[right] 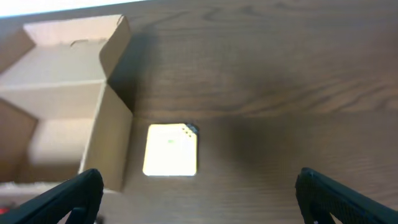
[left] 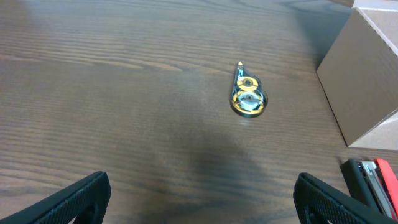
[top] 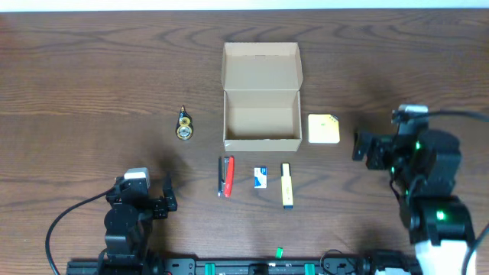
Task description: Pack container
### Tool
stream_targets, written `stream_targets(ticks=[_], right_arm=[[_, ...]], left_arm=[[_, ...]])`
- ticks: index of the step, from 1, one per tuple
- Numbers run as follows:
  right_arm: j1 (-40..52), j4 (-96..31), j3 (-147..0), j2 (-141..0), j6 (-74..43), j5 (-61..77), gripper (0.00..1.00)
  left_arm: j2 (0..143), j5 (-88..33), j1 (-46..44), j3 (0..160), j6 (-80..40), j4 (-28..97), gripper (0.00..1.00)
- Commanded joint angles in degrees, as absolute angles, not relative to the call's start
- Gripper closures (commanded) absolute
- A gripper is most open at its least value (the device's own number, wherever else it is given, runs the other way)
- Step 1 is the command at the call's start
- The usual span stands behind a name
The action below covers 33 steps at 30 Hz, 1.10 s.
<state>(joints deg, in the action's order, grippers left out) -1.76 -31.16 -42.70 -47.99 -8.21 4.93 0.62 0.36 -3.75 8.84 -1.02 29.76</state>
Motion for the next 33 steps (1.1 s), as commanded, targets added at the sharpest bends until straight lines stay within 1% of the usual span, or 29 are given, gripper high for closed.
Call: stream_targets(ticks=[1, 6, 11, 20, 26, 30, 33], right_arm=[[-2.28, -31.62, -46.02, -51.68, -15.86, 4.58, 0.01], [-2.22, -33.30, -49.28, -55.09, -15.81, 5.19, 0.01], [-2.22, -38.02, -54.22, -58.65, -15.79, 4.27, 0.01], [-2.22, -50.30, -65.65, -69.84, -19.29, 3.88, 0.01], [-2.22, -57.28, -70.61, -77.23, -19.22, 6.87, 0.01], [-2.17, -65.06, -74.96, -81.65, -19.03, 9.52, 0.01], [-2.15, -66.54, -75.75, -82.85, -18.13, 9.50, 0.01]], left_arm=[[0.30, 0.43, -3.40, 8.10, 0.03, 29.74, 0.05], [0.30, 0.43, -3.40, 8.10, 0.03, 29.76, 0.05], [0.30, 0.40, -3.40, 8.10, 0.03, 29.76, 0.05], [0.30, 0.43, -3.40, 8.10, 0.03, 29.76, 0.05], [0.30, 0.43, -3.40, 8.10, 0.03, 29.76, 0.05], [0.30, 0.43, -3.40, 8.10, 0.03, 29.74, 0.05], [0.30, 0.40, -3.40, 8.10, 0.03, 29.74, 0.05]])
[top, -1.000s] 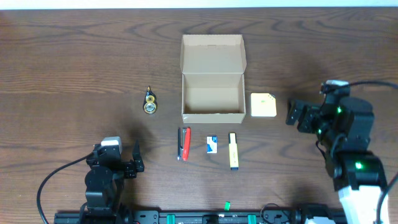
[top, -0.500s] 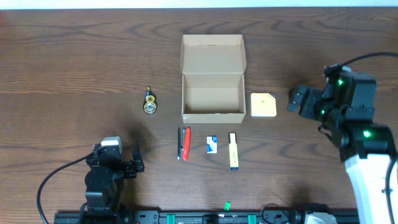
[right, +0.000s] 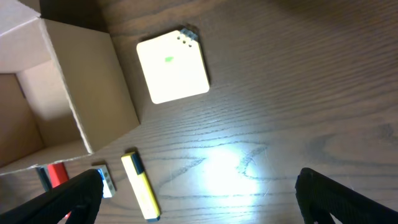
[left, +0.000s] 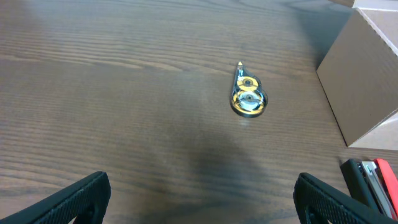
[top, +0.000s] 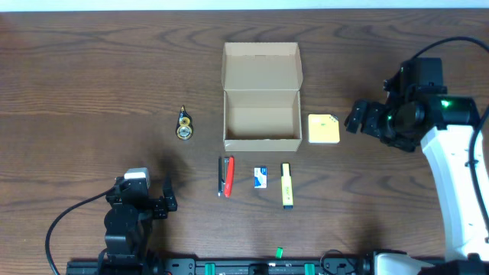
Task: Pack container
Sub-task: 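Move the right gripper over the cream sticky-note pad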
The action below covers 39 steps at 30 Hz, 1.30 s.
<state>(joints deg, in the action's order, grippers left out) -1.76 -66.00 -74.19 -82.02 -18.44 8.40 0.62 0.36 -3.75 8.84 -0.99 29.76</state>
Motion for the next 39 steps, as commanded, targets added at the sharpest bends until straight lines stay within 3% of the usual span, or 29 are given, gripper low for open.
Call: stream_targets(ticks=[1, 12, 27, 39], right_arm=[[-2.17, -66.98, -75.75, -83.11, -17.87, 9.50, 0.01], [-2.17, -70.65, -75.53, -84.62, -14.35, 3.79, 0.01], [-1.63, -75.64, -75.53, -98.24, -12.78, 8.62, 0.01], [-1.41, -73.01, -75.75, -97.84, -11.84, 10.68, 0.01]], left_arm=[[0.30, 0.43, -3.40, 8.10, 0.03, 29.74, 0.05], [0.30, 0.43, -3.40, 8.10, 0.03, 29.74, 0.05], [0.30, 0.43, -3.40, 8.10, 0.03, 29.76, 0.05], [0.30, 0.40, -3.40, 8.10, 0.03, 29.76, 0.05]])
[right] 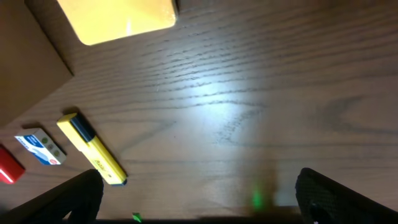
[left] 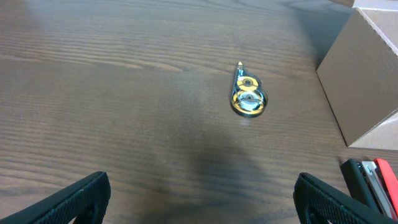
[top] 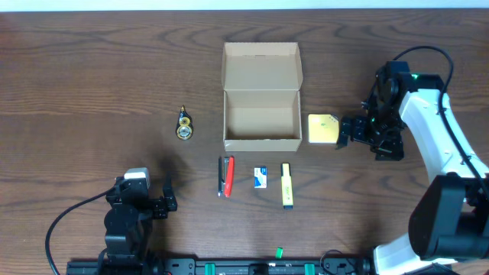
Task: Pack container
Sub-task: 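Move the right gripper over the cream sticky-note pad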
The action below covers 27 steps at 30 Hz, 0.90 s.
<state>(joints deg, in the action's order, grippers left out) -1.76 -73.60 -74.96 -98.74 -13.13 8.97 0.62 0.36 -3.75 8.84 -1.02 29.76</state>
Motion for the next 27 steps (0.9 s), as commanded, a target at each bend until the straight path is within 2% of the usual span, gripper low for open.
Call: stream_targets(ticks=[1, 14, 21, 27], right_arm=[[-1.41, -72.20, -75.75, -97.84, -11.68, 11.53, 0.01], [-0.64, -64.36, -76.27, -103.57, -4.73, 11.49, 0.01], [0.62, -64.20, -82.87, -110.59, 3.40, 9.04, 0.01], [4.32, -64.16, -89.52, -115.35, 4.38, 7.86, 0.01]], left_arm=[[0.30, 0.43, -3.40, 8.10, 0.03, 29.76, 0.05], [0.30, 0.43, -3.40, 8.10, 0.03, 29.74, 0.05], [0.30, 0.43, -3.40, 8.10, 0.03, 29.76, 0.05], [0.30, 0.40, -3.40, 8.10, 0.03, 29.76, 0.05]])
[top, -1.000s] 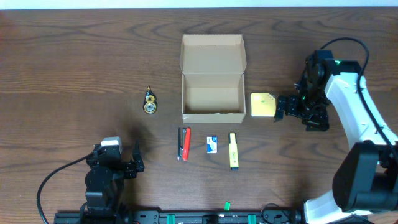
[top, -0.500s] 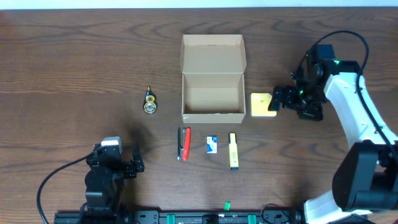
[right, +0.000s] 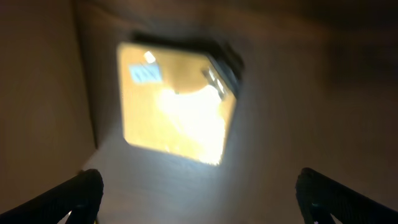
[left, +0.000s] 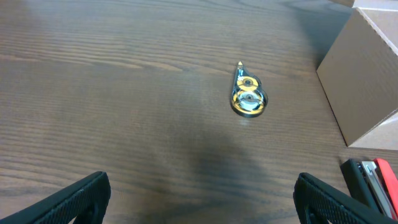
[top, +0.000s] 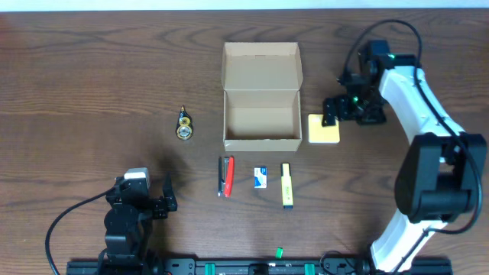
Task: Pack container
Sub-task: 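Move the right gripper over the cream sticky-note pad, then lower the right gripper and grasp the sticky-note pad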
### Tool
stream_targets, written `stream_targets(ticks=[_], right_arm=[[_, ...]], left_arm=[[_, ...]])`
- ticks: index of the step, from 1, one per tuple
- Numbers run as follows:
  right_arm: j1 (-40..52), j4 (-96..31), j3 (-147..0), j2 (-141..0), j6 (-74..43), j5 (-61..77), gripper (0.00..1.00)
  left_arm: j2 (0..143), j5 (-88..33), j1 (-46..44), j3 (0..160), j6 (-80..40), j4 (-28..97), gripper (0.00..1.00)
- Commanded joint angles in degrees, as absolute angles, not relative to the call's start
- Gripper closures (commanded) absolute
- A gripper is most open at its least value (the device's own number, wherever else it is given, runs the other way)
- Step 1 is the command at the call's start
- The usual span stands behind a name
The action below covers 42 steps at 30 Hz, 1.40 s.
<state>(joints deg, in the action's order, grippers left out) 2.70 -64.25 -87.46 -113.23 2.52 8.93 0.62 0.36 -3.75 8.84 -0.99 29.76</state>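
An open cardboard box (top: 260, 95) stands mid-table with its lid flap folded back. A yellow sticky-note pad (top: 323, 130) lies just right of it, and it shows blurred and glaring in the right wrist view (right: 177, 102). My right gripper (top: 333, 114) hovers open at the pad's far right corner with nothing between its fingers (right: 81, 193). My left gripper (top: 170, 197) rests open at the front left, facing a correction tape roller (left: 249, 99) that lies left of the box (top: 184, 126).
In front of the box lie a red and black stapler (top: 226, 176), a small blue and white eraser (top: 260, 178) and a yellow highlighter (top: 286, 186). The box's corner (left: 364, 74) and the stapler (left: 367, 177) show at the right of the left wrist view.
My right gripper has moved from beside the pad's right edge to its far right corner. Its camera now looks down on the pad instead of the highlighter and eraser. The left arm is unchanged.
My right gripper was open well to the right of the pad. It then stood nearer the pad, then close beside its right edge, and now hovers over its far corner. No object has moved, and the left arm has stayed still.
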Motion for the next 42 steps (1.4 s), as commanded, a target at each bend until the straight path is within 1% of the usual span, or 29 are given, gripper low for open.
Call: stream_targets(ticks=[1, 11, 22, 35, 42], right_arm=[[4.97, -64.10, -90.19, -116.14, 4.38, 7.64, 0.01], [6.42, -63.20, -91.11, -120.79, 1.15, 5.80, 0.01], [6.83, -61.76, -91.07, -121.91, -6.35, 5.87, 0.01], [8.40, -59.05, -90.94, -122.32, -8.12, 5.91, 0.01], [8.73, -58.92, -90.89, -125.32, -8.12, 4.95, 0.01]], left_arm=[[0.30, 0.43, -3.40, 8.10, 0.03, 29.74, 0.05], [0.30, 0.43, -3.40, 8.10, 0.03, 29.76, 0.05], [0.30, 0.43, -3.40, 8.10, 0.03, 29.76, 0.05], [0.30, 0.43, -3.40, 8.10, 0.03, 29.74, 0.05], [0.30, 0.43, -3.40, 8.10, 0.03, 29.76, 0.05]])
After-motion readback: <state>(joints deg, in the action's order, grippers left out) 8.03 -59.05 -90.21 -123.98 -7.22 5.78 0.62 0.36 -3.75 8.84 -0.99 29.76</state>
